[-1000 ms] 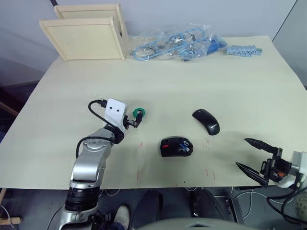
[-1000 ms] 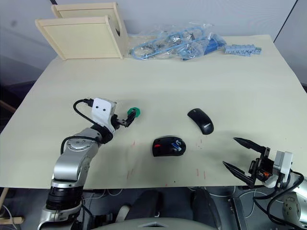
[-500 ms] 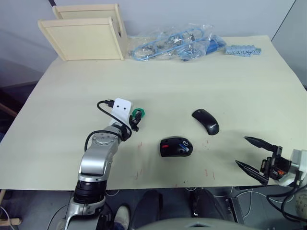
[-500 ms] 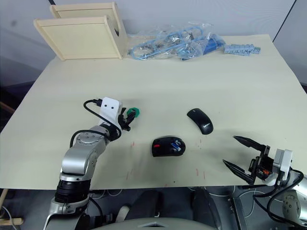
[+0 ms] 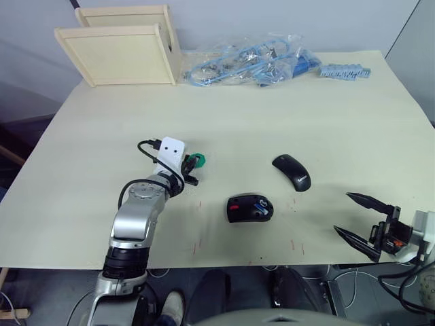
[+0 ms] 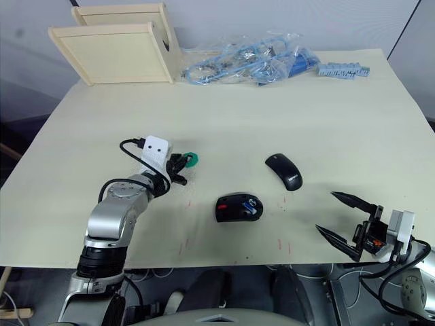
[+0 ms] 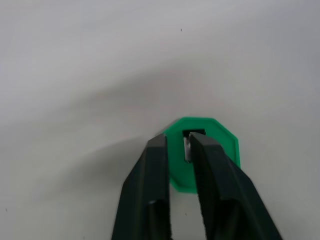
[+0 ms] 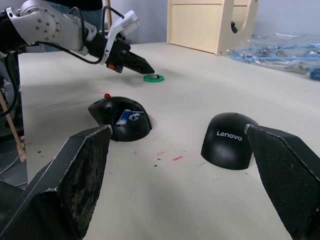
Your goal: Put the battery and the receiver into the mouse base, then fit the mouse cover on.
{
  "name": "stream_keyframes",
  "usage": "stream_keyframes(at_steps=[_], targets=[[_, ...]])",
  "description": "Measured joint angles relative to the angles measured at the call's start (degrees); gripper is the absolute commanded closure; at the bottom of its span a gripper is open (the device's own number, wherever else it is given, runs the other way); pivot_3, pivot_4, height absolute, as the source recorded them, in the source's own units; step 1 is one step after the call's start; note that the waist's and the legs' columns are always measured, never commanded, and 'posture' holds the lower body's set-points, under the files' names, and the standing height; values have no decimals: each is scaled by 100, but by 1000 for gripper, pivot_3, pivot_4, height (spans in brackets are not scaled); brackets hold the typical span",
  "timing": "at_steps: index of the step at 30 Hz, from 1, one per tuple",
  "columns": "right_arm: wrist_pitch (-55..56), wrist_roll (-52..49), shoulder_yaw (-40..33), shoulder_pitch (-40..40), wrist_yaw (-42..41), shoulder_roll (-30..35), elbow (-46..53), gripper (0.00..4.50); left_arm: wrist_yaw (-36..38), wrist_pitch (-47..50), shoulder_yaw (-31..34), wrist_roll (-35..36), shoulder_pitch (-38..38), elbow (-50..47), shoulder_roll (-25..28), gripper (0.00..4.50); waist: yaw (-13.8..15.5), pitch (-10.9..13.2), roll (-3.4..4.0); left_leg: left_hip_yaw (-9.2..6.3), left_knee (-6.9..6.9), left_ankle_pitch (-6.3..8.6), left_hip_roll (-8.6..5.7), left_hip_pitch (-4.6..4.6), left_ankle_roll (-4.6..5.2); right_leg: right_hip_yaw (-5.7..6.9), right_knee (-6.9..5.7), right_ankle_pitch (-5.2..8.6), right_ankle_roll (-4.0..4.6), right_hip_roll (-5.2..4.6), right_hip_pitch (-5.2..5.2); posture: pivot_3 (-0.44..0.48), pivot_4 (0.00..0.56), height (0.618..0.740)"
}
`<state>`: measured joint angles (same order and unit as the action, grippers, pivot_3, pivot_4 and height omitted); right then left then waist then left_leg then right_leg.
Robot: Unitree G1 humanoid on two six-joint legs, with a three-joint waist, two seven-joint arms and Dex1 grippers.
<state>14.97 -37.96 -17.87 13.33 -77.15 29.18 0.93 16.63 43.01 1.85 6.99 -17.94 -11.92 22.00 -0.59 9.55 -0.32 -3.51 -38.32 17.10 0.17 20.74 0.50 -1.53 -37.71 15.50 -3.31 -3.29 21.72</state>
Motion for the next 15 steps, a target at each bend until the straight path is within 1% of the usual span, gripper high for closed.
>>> stream_keyframes(at_steps=[15], targets=[[-11, 27, 0, 50, 72, 4, 99, 0, 73, -9, -6, 8, 24, 26, -61, 3447, 0, 0, 0, -1, 0, -1, 0, 0, -1, 1, -1, 0, 0, -1, 0, 0, 150, 740]])
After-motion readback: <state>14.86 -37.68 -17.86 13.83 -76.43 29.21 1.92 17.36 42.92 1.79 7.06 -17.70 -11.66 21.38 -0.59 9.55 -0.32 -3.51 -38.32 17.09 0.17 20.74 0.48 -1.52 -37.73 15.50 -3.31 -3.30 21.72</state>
